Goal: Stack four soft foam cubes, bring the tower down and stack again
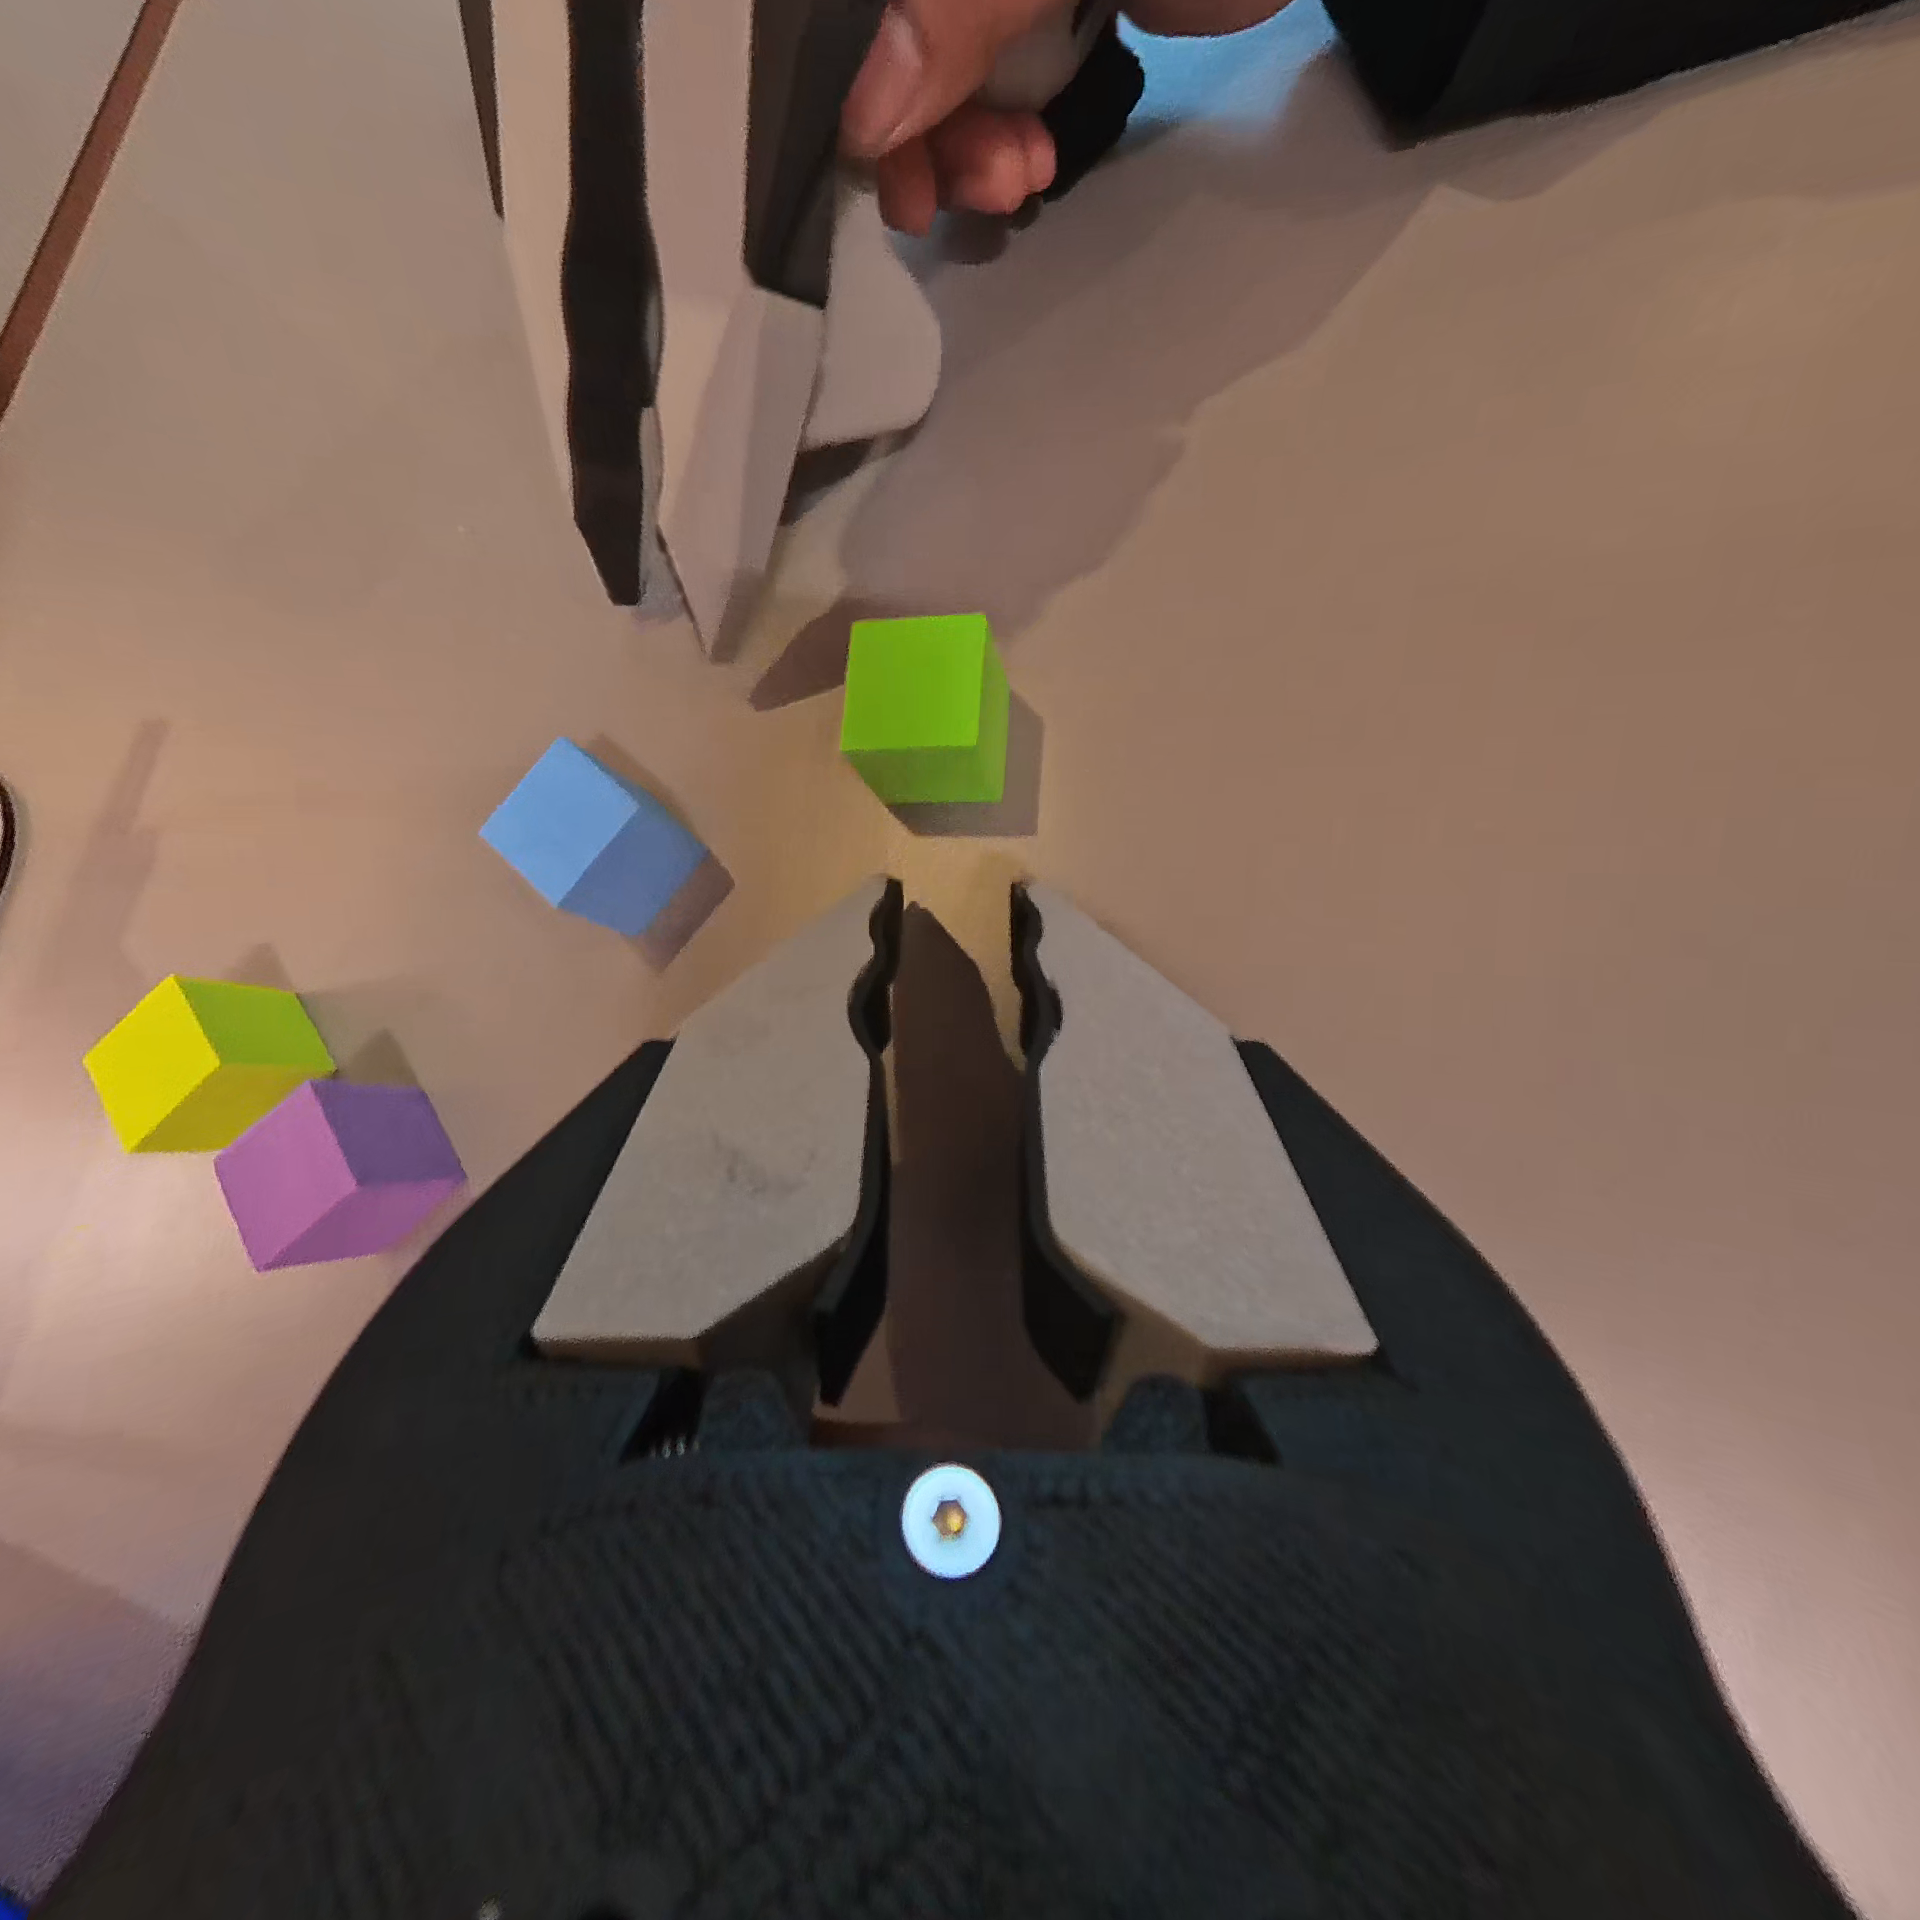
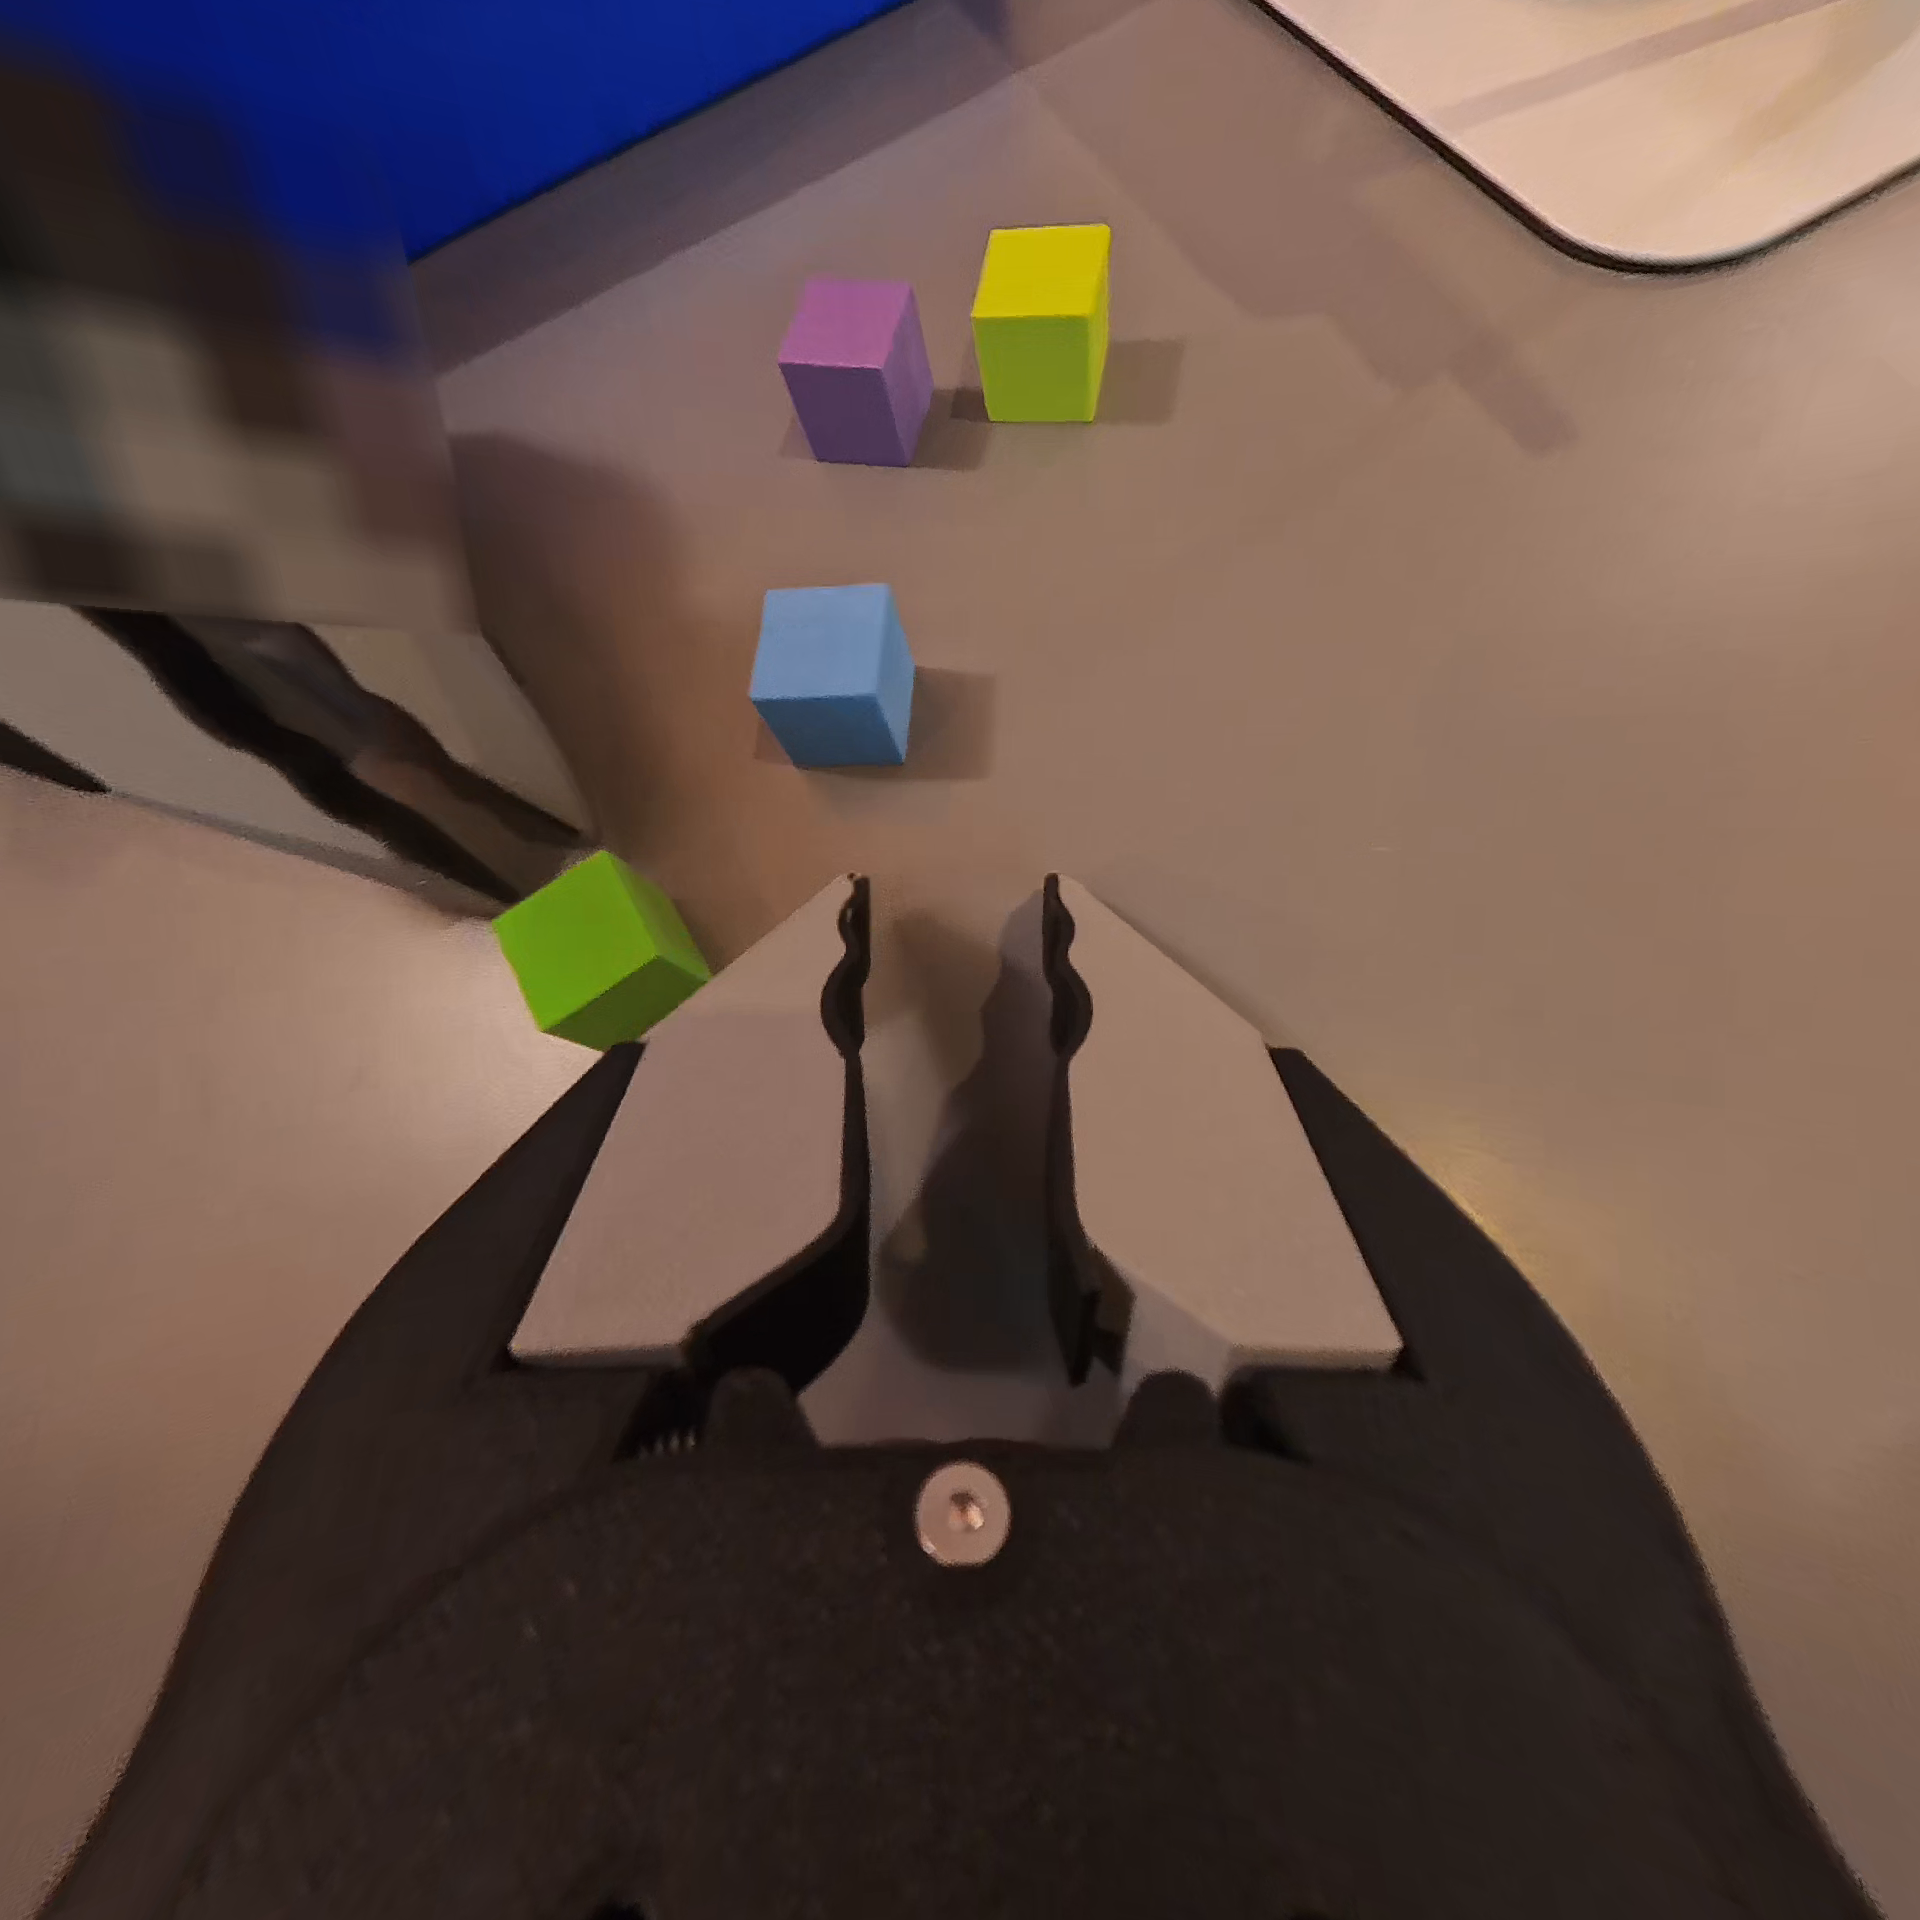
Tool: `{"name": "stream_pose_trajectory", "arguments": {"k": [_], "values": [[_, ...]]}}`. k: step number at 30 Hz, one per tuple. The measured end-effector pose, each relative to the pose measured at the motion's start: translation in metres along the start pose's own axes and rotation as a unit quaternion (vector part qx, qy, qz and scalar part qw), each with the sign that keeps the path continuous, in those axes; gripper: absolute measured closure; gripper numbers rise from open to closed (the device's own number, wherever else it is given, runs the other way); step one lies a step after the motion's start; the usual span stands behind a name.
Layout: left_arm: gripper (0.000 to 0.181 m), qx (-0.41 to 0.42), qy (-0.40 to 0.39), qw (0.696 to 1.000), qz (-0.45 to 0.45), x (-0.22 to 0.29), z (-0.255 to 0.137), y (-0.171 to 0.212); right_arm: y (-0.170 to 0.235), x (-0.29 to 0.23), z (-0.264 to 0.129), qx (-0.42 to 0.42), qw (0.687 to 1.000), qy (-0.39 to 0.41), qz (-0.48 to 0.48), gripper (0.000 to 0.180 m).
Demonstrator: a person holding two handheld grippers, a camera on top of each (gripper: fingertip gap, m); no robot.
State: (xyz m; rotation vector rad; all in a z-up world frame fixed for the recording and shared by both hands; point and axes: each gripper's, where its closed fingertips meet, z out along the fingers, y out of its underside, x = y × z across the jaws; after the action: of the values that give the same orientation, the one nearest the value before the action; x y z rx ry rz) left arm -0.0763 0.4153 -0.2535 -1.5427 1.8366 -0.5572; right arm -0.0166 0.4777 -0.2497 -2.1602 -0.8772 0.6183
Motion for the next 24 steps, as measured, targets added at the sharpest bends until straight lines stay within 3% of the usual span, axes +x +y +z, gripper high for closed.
{"name": "stream_pose_trajectory", "arguments": {"k": [10, 18, 24], "values": [[0.181, 0.006, 0.012, 0.998, -0.055, 0.001, -0.004, 0.008, -0.025, -0.025, 0.017, 0.032, 0.999, -0.027, -0.028, 0.145], [0.181, 0.004, 0.011, 0.999, -0.051, 0.002, -0.004, 0.008, -0.026, -0.024, 0.04, -0.013, 0.997, -0.002, -0.071, 0.153], [0.181, 0.008, 0.01, 0.999, -0.05, 0.002, -0.004, 0.008, -0.032, -0.024, 0.029, 0.015, 0.997, 0.008, -0.077, 0.154]]}}
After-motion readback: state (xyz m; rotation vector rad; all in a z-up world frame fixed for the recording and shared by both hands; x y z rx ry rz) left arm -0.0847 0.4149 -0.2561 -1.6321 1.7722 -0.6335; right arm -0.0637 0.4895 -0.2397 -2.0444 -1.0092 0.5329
